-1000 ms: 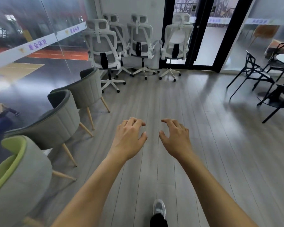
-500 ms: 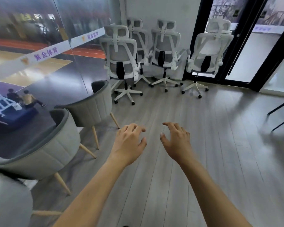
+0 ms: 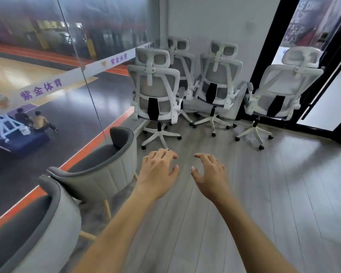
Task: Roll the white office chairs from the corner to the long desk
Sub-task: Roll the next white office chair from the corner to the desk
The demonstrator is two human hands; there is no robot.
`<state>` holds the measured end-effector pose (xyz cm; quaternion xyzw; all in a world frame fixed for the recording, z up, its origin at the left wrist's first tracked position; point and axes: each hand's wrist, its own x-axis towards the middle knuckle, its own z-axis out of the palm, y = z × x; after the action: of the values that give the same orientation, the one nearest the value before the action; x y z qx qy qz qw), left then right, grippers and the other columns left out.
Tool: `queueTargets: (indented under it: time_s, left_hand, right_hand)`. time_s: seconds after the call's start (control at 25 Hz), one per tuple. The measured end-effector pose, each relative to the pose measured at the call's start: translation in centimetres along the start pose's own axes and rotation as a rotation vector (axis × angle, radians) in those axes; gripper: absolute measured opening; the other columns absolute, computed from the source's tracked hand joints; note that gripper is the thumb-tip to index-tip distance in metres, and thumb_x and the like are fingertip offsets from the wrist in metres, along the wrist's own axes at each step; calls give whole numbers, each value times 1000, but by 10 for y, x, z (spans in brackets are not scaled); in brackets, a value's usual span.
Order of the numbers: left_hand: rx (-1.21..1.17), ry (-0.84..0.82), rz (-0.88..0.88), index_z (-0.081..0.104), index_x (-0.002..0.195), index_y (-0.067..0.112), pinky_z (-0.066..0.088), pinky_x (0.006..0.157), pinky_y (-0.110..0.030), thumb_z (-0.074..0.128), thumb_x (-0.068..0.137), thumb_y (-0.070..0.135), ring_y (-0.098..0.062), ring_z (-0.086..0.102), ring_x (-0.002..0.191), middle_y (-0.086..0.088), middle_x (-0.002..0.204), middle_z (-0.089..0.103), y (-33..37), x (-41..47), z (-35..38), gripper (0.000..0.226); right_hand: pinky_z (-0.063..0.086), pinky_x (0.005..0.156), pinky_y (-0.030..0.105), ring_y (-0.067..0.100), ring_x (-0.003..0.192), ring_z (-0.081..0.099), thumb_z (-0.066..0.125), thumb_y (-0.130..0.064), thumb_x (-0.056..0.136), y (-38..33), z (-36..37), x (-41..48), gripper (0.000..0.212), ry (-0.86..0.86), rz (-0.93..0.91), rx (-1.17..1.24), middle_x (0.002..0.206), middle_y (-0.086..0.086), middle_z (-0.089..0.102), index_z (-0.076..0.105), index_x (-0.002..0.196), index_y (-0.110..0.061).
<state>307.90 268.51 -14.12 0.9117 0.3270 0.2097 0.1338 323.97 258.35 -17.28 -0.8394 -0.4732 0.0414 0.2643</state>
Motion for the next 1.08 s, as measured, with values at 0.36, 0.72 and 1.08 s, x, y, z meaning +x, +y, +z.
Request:
queueTargets:
  time_s: [0.36,0.72,1.08]
  left_hand:
    - [45,-5,-10,57,120,30,33,104,-35,51,95,39,-18,45,121,11,122,55,-101,271,54,27]
    - [62,28,-82,59,122,27,36,103,-35,53,96,34,-18,44,120,9,126,55,-181,553,91,28]
    - [58,73,-98,53,127,28,34,106,-39,52,97,38,-19,46,126,6,134,51,-314,764,116,32]
  right_hand:
    - [24,116,37,18,132,46,53,-41,99,33,46,291,45,29,-7,28,141,-7,50,48,142,-30]
    - [26,114,41,20,132,46,55,-39,99,66,71,608,42,14,-22,91,139,-4,51,50,140,-31]
    - [28,113,42,23,130,47,53,-39,98,49,122,838,45,37,-60,17,137,-4,52,49,142,-29]
